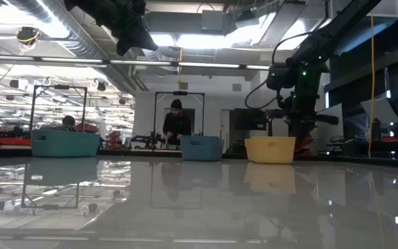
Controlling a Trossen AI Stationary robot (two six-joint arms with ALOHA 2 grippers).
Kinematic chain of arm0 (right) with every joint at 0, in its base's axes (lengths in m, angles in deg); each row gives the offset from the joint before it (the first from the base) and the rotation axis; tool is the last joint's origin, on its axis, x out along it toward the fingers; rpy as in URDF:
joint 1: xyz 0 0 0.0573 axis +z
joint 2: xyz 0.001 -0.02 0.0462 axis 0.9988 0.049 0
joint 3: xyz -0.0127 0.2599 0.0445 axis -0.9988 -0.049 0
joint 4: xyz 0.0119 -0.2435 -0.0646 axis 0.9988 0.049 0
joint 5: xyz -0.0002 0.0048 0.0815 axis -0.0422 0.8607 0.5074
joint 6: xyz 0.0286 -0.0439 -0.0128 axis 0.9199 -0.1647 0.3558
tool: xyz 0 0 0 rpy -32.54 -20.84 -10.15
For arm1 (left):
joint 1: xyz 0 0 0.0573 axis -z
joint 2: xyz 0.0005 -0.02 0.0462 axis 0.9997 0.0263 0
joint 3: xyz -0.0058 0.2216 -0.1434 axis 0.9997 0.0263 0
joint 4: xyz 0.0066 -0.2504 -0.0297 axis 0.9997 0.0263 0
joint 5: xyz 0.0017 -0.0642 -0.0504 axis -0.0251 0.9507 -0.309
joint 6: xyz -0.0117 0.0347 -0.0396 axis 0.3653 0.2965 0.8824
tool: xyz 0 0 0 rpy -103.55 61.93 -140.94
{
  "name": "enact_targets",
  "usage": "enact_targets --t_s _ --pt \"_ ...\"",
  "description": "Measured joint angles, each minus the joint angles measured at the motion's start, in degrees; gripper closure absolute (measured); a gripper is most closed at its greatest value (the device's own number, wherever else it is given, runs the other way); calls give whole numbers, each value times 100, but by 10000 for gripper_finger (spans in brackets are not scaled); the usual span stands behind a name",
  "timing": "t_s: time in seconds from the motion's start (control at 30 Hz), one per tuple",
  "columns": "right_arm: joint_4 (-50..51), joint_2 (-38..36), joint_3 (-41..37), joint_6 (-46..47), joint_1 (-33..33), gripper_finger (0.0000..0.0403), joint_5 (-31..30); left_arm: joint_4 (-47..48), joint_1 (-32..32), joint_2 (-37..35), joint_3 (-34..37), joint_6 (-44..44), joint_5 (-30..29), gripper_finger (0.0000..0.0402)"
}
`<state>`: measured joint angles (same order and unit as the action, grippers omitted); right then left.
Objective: Sort batteries
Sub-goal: Adjust the bins
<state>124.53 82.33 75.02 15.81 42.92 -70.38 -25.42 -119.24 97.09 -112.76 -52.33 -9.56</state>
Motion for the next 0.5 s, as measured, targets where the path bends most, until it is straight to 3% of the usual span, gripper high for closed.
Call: enact_targets --t_s 0.37,0.5 --pt "374 -66 0 68 771 403 137 30 3 2 0 51 -71 400" --pt "61 -66 0 269 1058 403 152 -24 3 59 44 262 -763 401"
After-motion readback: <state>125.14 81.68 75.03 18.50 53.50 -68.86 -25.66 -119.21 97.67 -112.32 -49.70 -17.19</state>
